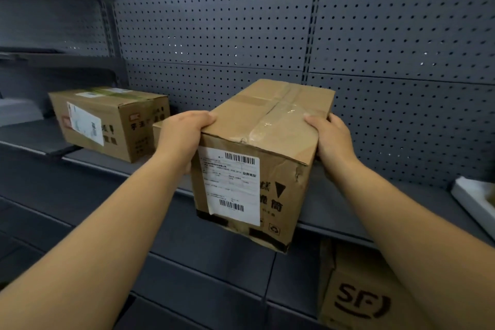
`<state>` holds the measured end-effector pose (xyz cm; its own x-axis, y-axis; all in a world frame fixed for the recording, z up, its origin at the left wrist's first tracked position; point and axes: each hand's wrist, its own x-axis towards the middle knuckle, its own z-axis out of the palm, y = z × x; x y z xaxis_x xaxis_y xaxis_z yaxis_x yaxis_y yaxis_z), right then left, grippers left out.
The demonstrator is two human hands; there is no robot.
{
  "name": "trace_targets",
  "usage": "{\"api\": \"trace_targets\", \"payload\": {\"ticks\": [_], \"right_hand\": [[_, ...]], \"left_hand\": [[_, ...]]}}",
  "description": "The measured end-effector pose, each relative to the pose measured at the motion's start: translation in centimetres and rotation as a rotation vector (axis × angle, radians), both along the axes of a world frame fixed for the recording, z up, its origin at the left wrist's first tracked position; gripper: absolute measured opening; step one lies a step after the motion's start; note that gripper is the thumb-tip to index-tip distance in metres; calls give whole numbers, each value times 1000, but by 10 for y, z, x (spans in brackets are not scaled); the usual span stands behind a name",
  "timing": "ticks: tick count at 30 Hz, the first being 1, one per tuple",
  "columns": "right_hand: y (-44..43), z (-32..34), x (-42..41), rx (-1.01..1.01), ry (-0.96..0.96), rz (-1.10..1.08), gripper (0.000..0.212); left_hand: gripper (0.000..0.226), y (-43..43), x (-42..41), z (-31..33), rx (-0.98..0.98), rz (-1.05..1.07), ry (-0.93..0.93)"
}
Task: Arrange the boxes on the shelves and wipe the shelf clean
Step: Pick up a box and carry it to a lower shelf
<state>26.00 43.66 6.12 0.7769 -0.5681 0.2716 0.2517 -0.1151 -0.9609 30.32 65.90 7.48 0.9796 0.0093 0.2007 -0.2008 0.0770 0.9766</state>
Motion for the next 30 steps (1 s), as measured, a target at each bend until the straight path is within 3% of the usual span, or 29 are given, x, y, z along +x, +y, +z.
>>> {"api": "trace_targets", "payload": {"ticks": [7,11,14,18,27,30], "right_hand": [[20,-11,-61,19,-28,12,23],[25,-17,-87,-6,-37,4,12],[30,-21,-111,-30,-41,9,22],[40,-29,-143,-34,-25,29,36],[73,-49,-216,-53,-2,131,33],[89,-58,-240,-67,3,193,19]], "left_hand": [[6,18,-49,-11,-71,-47,5],[19,24,-71,-18,-84,-27,23],[32,30,-96,-26,-83,-16,24],[27,41,-138,-35,-86,13,15],[24,75,-233,-58,-91,148,56],[24,92,-261,-68,-89,193,65]]}}
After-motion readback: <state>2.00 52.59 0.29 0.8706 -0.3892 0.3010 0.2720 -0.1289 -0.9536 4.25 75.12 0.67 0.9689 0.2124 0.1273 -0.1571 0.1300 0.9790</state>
